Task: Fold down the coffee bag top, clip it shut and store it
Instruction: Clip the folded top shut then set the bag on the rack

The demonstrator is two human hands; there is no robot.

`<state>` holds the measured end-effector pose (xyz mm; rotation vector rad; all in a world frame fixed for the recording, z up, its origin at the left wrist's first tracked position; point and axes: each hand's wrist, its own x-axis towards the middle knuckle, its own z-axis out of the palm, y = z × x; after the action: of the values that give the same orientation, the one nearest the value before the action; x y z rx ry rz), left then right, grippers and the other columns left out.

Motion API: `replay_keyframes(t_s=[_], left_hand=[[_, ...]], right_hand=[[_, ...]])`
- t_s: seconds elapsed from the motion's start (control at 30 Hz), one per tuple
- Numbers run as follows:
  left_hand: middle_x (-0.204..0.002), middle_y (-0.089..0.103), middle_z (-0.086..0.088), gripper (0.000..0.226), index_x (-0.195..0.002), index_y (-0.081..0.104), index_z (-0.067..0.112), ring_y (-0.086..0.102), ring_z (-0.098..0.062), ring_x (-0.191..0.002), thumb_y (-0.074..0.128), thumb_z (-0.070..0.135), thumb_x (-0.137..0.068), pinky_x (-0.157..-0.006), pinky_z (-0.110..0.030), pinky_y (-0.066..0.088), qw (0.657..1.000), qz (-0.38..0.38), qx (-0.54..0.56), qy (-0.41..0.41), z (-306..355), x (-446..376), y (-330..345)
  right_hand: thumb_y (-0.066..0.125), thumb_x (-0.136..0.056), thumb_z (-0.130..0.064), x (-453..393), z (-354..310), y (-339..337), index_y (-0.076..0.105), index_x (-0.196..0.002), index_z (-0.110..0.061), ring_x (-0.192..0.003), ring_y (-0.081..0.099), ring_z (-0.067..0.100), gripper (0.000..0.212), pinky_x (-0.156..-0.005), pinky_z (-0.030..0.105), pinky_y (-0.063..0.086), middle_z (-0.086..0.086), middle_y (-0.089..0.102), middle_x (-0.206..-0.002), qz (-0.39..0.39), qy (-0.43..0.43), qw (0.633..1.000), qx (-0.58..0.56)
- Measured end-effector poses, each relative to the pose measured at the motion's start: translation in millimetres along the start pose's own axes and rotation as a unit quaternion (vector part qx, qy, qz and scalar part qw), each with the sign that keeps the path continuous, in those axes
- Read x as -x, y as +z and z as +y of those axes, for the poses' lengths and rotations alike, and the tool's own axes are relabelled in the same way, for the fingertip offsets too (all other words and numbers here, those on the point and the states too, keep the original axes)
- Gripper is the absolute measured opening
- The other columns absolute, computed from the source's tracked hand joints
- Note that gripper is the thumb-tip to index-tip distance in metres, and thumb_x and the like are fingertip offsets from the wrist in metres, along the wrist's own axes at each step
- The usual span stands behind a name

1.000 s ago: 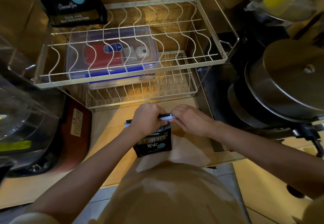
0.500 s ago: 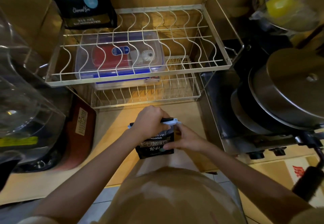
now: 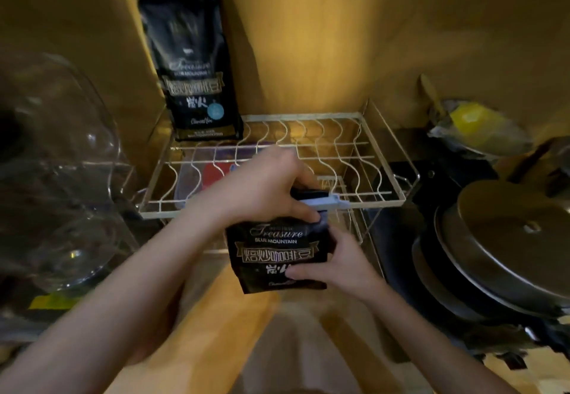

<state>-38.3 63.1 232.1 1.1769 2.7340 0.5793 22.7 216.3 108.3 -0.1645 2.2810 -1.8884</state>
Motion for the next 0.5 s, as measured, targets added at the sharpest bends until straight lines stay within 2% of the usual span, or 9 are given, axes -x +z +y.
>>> replay_keyframes(t_s=[0.03,0.1,0.2,0.27,0.33,0.37,0.43,0.5], left_hand=[[-0.098,0.067,0.013,0.045,-0.109,0.063,0.026,0.06,0.0,-0.085,0.073,0.038,-0.067,-0.072,-0.01,0.046,1.0,0.008,0.017,0.001,0,-1,-17],[-0.111,0.062,0.014,0.071,-0.123,0.049,0.035,0.057,0.003,-0.095,0.072,0.054,-0.058,-0.077,-0.007,0.045,0.998,0.015,0.057,-0.01,-6,1,-50],[-0.129,0.054,0.012,0.092,-0.13,0.035,0.043,0.054,-0.001,-0.112,0.073,0.064,-0.049,-0.092,-0.02,0.048,0.982,0.039,0.186,-0.012,-28,13,-83],[-0.129,0.052,0.012,0.095,-0.13,0.035,0.041,0.054,-0.004,-0.115,0.074,0.064,-0.047,-0.091,-0.02,0.049,0.946,0.065,0.316,0.015,-49,21,-91],[-0.126,0.048,0.017,0.092,-0.122,0.036,0.043,0.055,0.004,-0.111,0.077,0.063,-0.042,-0.086,-0.012,0.048,0.916,0.073,0.395,0.013,-65,24,-85],[-0.123,0.047,0.018,0.091,-0.117,0.037,0.046,0.055,0.006,-0.109,0.08,0.061,-0.038,-0.084,-0.01,0.048,0.908,0.07,0.413,-0.002,-72,22,-78],[-0.121,0.054,0.015,0.091,-0.114,0.038,0.047,0.058,0.0,-0.109,0.084,0.054,-0.037,-0.084,-0.014,0.05,0.897,0.069,0.435,-0.031,-82,12,-62],[-0.109,0.069,0.013,0.085,-0.121,0.042,0.035,0.062,-0.005,-0.104,0.085,0.038,-0.047,-0.079,-0.016,0.053,0.881,0.115,0.457,-0.044,-89,-4,-47]], right_hand=[[0.088,-0.05,-0.027,-4,-13,-3,0.06,-0.093,-0.045,-0.093,0.064,-0.006,0.054,-0.072,0.006,0.05,-0.029,0.068,-0.099,0.006,-0.02,1.0,0.004],[0.086,-0.048,-0.039,-15,-35,-10,0.059,-0.094,-0.049,-0.097,0.064,-0.001,0.054,-0.076,0.013,0.053,-0.022,0.069,-0.105,0.011,-0.052,0.999,0.007],[0.085,-0.045,-0.041,-34,-62,-25,0.062,-0.095,-0.041,-0.097,0.066,0.005,0.055,-0.077,0.022,0.056,-0.015,0.071,-0.104,0.036,-0.084,0.996,-0.014],[0.085,-0.046,-0.037,-47,-78,-37,0.064,-0.095,-0.033,-0.093,0.068,0.007,0.053,-0.071,0.019,0.056,-0.013,0.073,-0.101,0.049,-0.111,0.992,-0.034],[0.084,-0.049,-0.034,-60,-94,-48,0.065,-0.092,-0.034,-0.091,0.068,0.005,0.048,-0.067,0.013,0.054,-0.014,0.073,-0.099,0.055,-0.132,0.989,-0.044],[0.084,-0.049,-0.033,-66,-103,-52,0.066,-0.091,-0.036,-0.09,0.069,0.005,0.045,-0.066,0.011,0.053,-0.014,0.074,-0.098,0.059,-0.141,0.987,-0.045],[0.084,-0.048,-0.034,-81,-116,-58,0.067,-0.089,-0.037,-0.088,0.069,0.005,0.044,-0.065,0.011,0.052,-0.015,0.074,-0.095,0.068,-0.15,0.985,-0.044],[0.086,-0.044,-0.034,-100,-125,-63,0.063,-0.094,-0.034,-0.088,0.069,0.005,0.055,-0.065,0.014,0.054,-0.014,0.075,-0.094,0.081,-0.153,0.984,-0.051]])
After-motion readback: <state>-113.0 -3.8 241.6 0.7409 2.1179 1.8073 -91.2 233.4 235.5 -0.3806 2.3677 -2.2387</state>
